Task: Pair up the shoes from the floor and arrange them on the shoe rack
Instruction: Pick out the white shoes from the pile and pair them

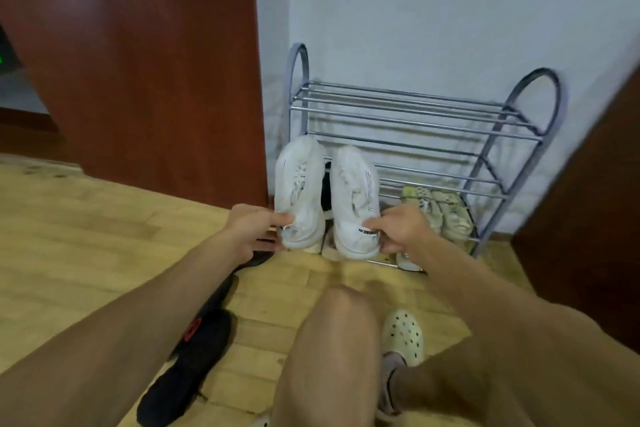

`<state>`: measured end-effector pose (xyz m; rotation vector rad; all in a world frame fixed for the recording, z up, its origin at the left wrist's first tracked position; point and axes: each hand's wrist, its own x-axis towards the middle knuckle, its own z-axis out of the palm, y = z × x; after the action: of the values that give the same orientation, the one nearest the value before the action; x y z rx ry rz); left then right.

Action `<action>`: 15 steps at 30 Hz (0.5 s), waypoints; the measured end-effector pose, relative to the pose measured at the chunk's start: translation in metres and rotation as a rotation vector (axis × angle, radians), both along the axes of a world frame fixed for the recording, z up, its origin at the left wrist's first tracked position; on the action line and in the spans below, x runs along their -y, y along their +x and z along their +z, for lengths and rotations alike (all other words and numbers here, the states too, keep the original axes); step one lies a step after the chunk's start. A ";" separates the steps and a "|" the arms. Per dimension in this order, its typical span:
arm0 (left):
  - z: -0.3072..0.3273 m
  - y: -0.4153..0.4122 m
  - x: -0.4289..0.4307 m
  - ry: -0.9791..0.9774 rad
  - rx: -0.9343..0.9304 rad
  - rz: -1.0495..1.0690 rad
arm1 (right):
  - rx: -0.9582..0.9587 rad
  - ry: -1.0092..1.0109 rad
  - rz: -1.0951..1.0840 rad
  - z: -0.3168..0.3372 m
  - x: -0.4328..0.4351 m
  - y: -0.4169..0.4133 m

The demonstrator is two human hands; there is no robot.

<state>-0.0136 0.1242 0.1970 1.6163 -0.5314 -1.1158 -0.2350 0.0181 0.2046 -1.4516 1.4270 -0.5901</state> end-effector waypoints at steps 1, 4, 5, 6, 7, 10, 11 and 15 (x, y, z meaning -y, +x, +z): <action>0.001 -0.006 0.013 0.000 -0.012 -0.005 | -0.004 -0.001 -0.011 -0.001 0.008 -0.007; 0.002 -0.016 0.054 0.007 -0.025 0.002 | 0.022 0.001 -0.045 -0.004 0.037 -0.018; 0.001 -0.016 0.069 0.007 -0.021 0.007 | 0.030 -0.011 -0.051 -0.005 0.048 -0.018; 0.001 -0.015 0.083 0.007 -0.010 0.010 | 0.044 -0.021 -0.052 -0.007 0.060 -0.017; 0.000 -0.012 0.099 0.007 0.004 0.012 | 0.061 -0.024 -0.053 -0.008 0.074 -0.015; -0.003 -0.001 0.145 -0.004 0.066 0.024 | 0.114 -0.007 -0.061 -0.013 0.117 -0.004; -0.005 0.003 0.160 -0.011 0.080 0.029 | 0.136 -0.002 -0.068 -0.016 0.132 0.000; -0.010 0.017 0.220 -0.042 0.136 -0.004 | 0.164 -0.005 -0.073 -0.031 0.187 0.021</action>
<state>0.0038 -0.0963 0.1867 1.6624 -0.6427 -0.9959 -0.2139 -0.1688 0.1735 -1.3276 1.3535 -0.7417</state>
